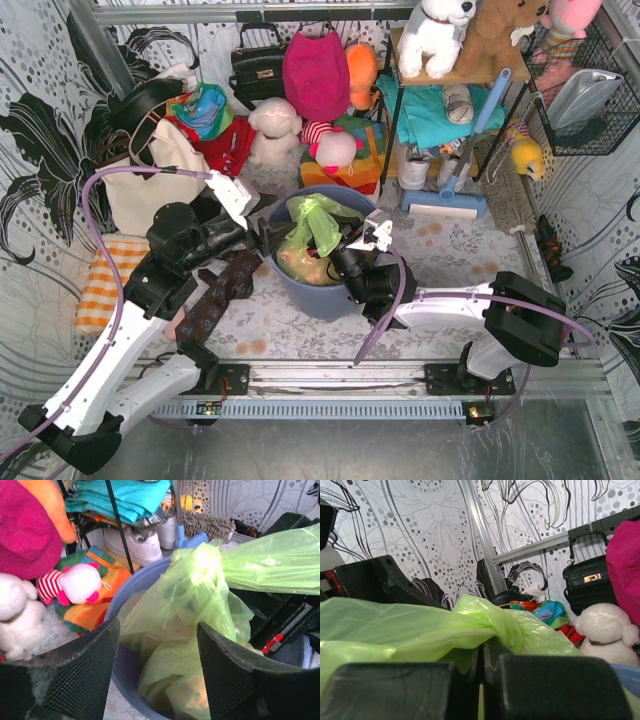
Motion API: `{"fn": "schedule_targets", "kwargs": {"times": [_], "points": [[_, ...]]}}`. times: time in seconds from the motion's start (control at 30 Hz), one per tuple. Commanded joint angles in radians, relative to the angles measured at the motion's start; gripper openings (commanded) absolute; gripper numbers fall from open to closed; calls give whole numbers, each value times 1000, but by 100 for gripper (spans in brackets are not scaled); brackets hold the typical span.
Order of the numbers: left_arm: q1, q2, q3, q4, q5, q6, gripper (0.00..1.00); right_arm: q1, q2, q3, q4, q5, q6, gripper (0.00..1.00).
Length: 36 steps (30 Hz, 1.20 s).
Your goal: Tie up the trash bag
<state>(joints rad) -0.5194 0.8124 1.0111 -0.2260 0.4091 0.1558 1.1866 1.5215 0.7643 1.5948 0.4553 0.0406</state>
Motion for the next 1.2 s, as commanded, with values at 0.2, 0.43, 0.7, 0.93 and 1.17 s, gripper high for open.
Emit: {"fn": "schedule_targets", "kwargs": {"times": [0.2,0.43,0.7,0.93,1.17], "points": [[14,55,10,155,155,53,74,1,-3,-11,37,-16,42,0],[22,72,-14,173,151,40,61,2,-3,-5,27,-18,45,0],[24,51,-37,169,162,3,17,2,0,-5,40,-16,29,0],[25,-7,-77,143,142,-38,17,1,9,-7,77,7,4,0],[25,-48,-114,146,174,-84,8,1,29,4,104,1,-13,0]]}}
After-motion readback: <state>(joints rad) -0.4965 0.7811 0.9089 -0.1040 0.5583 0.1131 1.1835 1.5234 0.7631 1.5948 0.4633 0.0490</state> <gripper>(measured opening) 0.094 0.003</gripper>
